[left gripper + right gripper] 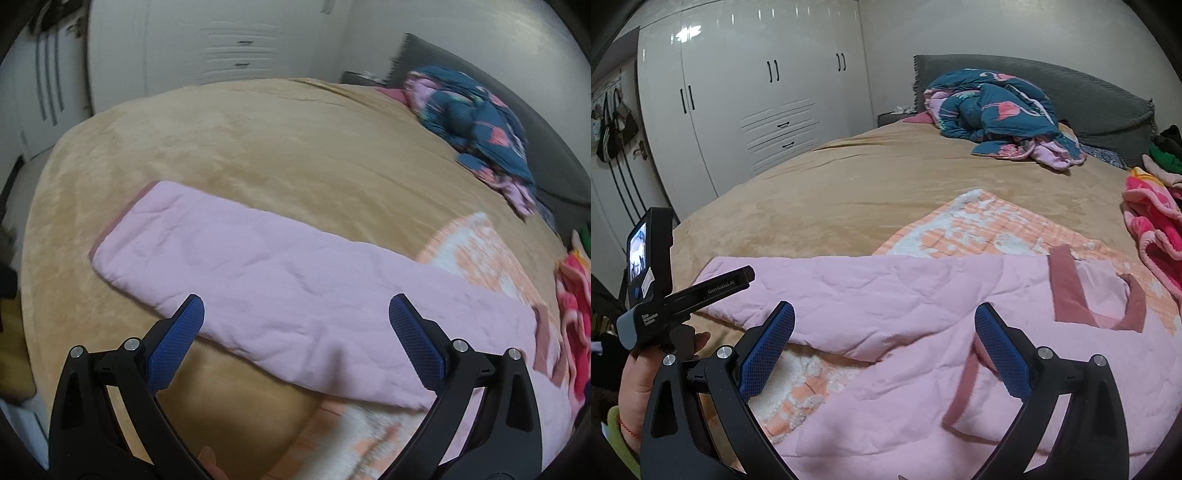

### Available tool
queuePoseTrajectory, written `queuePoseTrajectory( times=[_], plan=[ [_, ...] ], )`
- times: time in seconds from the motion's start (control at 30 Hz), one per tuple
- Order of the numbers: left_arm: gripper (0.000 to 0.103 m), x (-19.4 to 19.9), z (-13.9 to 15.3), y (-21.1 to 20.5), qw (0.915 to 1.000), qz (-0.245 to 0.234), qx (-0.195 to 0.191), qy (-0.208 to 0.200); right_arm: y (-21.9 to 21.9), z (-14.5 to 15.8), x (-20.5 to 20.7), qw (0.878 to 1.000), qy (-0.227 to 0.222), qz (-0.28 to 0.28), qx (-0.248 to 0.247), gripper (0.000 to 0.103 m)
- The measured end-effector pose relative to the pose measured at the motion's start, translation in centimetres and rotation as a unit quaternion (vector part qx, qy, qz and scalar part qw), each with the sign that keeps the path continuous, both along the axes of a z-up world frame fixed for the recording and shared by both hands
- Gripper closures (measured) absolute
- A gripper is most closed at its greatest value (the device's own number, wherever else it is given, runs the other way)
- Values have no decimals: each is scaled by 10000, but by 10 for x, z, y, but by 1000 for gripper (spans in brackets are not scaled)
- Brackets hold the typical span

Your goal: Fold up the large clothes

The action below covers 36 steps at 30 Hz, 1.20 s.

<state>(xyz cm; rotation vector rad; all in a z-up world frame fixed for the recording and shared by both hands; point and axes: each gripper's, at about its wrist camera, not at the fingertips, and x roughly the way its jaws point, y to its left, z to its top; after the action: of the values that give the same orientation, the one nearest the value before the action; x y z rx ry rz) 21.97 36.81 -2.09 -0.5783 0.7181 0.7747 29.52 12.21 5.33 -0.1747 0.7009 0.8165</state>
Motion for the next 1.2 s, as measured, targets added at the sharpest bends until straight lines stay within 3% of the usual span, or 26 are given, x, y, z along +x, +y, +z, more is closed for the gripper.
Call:
queuePoseTrajectory(
  times=[0.4, 0.53, 0.63, 0.83, 1.03, 1.07, 1.13, 1.2],
  plan=[
    [9, -28, -31, 49, 9943, 946, -408, 292, 46, -21, -3, 9979, 227, 561, -237, 5],
    [9, -34, -54, 65, 9880, 1191, -940, 299, 61, -31, -8, 9964, 306, 728, -296, 5],
    [9, -38, -63, 69, 9855, 1288, -1064, 298, 66, -39, -11, 9954, 361, 836, -308, 5],
    [9, -38, -74, 78, 9824, 1396, -1243, 30, 48, -47, -11, 9956, 456, 783, -237, 5],
    [9, -36, -80, 94, 9840, 1414, -1078, -148, 0, -49, -3, 9976, 534, 412, -150, 5],
    [13, -36, -79, 95, 9846, 1388, -1044, -195, -10, -49, -1, 9979, 546, 318, -128, 5],
    [30, -40, -74, 95, 9855, 1372, -969, -249, -27, -47, 2, 9983, 565, 149, -59, 5],
    [58, -46, -67, 94, 9865, 1340, -875, -340, -48, -45, 7, 9979, 631, -81, 80, 5]
  ],
)
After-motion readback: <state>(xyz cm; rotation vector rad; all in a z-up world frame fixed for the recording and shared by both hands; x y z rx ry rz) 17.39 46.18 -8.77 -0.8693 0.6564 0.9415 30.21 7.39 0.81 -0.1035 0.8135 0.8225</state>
